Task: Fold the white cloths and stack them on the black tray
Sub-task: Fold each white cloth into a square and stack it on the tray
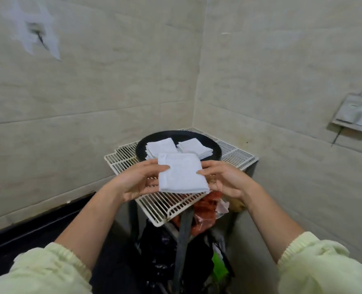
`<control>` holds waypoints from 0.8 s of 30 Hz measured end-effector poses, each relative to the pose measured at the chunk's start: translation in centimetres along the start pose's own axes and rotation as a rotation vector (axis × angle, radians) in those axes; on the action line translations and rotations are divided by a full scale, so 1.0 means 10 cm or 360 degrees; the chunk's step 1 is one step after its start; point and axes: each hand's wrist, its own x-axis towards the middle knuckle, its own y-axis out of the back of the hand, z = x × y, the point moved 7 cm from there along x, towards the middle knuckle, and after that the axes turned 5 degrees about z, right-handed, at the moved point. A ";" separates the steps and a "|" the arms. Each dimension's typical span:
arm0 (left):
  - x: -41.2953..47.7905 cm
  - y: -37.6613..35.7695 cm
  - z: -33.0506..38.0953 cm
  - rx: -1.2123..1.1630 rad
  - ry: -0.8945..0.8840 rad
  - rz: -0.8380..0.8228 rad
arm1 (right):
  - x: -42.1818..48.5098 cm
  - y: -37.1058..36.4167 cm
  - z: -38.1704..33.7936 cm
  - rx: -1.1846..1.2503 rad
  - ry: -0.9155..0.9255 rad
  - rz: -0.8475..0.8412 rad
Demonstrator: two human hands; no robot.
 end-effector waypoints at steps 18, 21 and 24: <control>2.00 -0.49 0.60 0.0135 -0.0047 0.0595 | 1.99 1.32 -1.01 -0.0289 0.0015 0.0128; 2.21 -0.50 0.54 0.0146 -0.0011 0.0716 | 2.26 1.40 -0.99 -0.0304 0.0012 0.0162; 2.32 -0.47 0.48 0.0166 0.0033 0.0791 | 2.42 1.41 -0.95 -0.0397 0.0010 0.0145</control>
